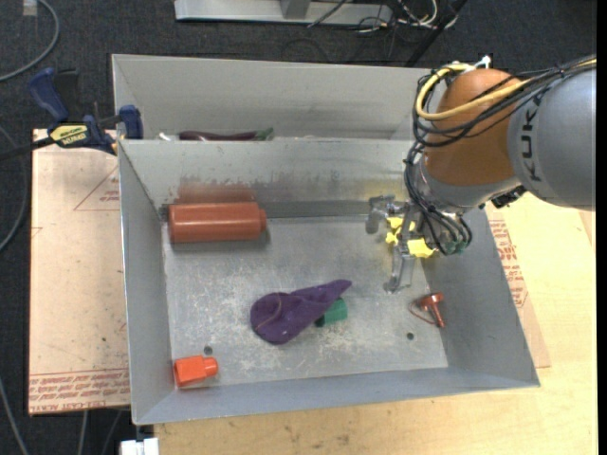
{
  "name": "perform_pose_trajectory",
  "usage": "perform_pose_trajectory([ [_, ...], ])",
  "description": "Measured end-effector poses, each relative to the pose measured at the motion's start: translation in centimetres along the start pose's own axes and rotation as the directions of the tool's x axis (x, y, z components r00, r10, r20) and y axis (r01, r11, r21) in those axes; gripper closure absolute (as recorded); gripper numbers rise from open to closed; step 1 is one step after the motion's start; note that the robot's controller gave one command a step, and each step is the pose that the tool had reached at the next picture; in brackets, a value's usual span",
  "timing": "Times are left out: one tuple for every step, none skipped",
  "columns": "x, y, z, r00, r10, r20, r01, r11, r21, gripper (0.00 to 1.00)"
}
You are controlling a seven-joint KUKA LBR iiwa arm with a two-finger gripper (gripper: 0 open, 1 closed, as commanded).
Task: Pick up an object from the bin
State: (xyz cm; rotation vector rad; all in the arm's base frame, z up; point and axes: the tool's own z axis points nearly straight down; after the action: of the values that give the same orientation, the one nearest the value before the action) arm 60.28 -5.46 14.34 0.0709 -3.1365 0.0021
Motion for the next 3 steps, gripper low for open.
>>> perform_pose_trajectory([
  [-1.3, 1.5, -0.5, 0.999, -0.053, 0.01, 0.053, 0.999, 0.0, 0.0],
  [-2.6, -2.1, 4.1, 0.99, -0.141, 0.01, 0.141, 0.99, -0.001, 0.0],
  [-3.0, -0.3, 6.0, 0.994, -0.107, 0.005, 0.107, 0.994, 0.003, 0.0],
])
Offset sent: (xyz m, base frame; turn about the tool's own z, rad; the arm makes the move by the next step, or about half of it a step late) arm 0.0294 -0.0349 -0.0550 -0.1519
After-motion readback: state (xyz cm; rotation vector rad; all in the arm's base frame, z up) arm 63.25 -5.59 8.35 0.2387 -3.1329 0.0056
